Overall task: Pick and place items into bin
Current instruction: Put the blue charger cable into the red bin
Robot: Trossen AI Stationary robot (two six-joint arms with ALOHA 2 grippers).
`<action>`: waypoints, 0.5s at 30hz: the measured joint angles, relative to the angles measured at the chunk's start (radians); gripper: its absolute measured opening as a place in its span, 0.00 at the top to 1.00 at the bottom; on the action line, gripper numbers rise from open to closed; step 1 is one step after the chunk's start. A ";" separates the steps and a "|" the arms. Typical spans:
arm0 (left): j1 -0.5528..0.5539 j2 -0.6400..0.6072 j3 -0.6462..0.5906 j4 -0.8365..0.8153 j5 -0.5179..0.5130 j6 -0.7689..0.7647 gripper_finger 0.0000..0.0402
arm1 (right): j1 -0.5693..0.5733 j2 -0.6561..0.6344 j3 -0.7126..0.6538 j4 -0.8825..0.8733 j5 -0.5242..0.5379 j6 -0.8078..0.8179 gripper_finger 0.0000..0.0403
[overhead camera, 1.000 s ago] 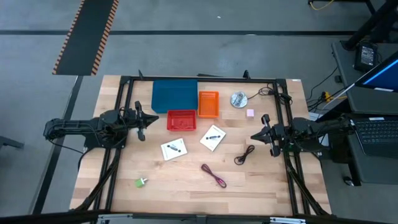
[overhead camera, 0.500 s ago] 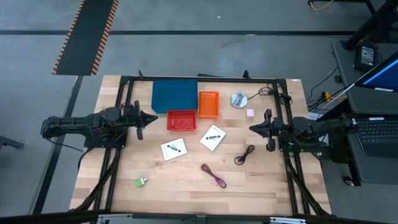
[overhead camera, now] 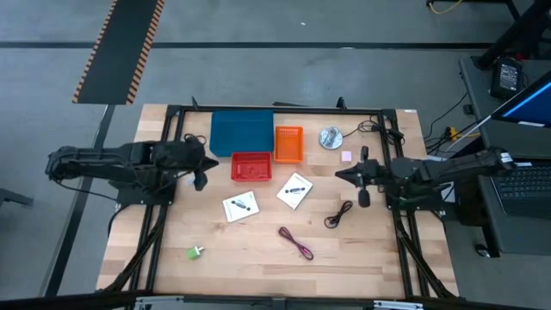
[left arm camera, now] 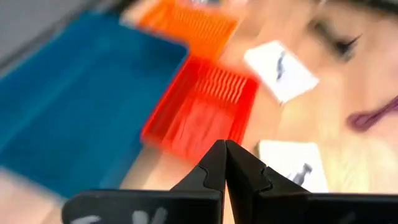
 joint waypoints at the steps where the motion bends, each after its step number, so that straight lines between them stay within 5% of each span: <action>1: 0.000 0.030 0.031 -0.058 -0.007 -0.039 0.99 | -0.006 0.029 0.002 0.010 0.000 0.001 1.00; 7: 0.000 0.179 0.155 -0.320 -0.023 -0.234 0.99 | -0.050 0.167 0.002 0.139 0.000 0.023 0.99; 15: 0.000 0.272 0.166 -0.401 -0.026 -0.371 0.91 | -0.087 0.260 0.002 0.200 0.000 0.021 0.89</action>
